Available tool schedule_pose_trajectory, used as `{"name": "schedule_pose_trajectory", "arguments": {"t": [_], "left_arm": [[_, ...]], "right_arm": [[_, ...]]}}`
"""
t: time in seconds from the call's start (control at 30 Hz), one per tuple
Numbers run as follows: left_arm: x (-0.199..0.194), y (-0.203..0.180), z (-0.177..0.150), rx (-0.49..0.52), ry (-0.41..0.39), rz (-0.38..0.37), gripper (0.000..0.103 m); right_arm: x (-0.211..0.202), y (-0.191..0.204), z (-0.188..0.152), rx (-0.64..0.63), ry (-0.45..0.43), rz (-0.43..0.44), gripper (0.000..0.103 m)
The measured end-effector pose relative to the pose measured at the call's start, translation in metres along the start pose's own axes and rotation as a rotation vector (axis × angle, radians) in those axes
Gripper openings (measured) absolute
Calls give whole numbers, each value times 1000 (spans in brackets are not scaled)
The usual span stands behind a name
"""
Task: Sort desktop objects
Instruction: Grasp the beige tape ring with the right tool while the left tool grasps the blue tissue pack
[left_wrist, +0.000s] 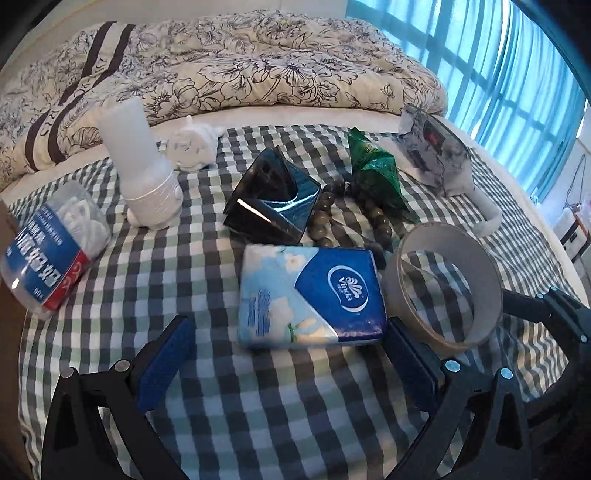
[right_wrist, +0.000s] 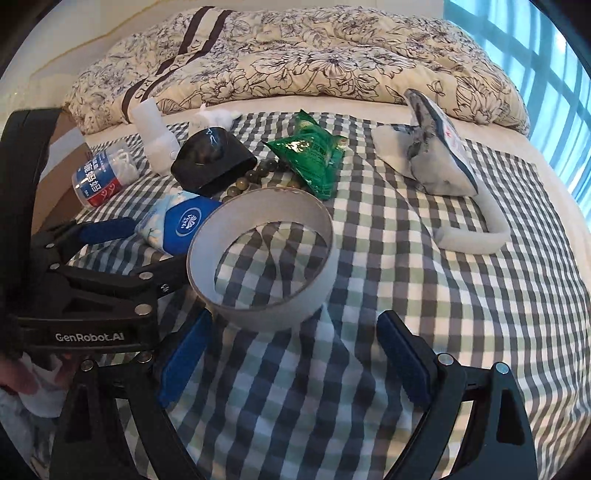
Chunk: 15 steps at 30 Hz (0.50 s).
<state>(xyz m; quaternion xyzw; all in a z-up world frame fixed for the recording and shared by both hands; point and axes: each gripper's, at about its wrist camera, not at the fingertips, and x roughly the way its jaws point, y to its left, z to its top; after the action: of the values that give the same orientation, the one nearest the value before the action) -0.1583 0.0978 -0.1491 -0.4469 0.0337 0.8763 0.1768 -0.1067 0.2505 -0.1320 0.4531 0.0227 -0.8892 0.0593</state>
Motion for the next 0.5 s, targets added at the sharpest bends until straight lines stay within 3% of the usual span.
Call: {"name": "schedule_pose_trajectory", "arguments": {"t": [0.3,0.5], "left_arm": [[10,9,8,-41,11,6,103],[18,4,8,-26,18,52,103]], "right_arm": [[17,10,13,-61,-31,-58,91],[29,26,14,-125,-62,-119,91]]}}
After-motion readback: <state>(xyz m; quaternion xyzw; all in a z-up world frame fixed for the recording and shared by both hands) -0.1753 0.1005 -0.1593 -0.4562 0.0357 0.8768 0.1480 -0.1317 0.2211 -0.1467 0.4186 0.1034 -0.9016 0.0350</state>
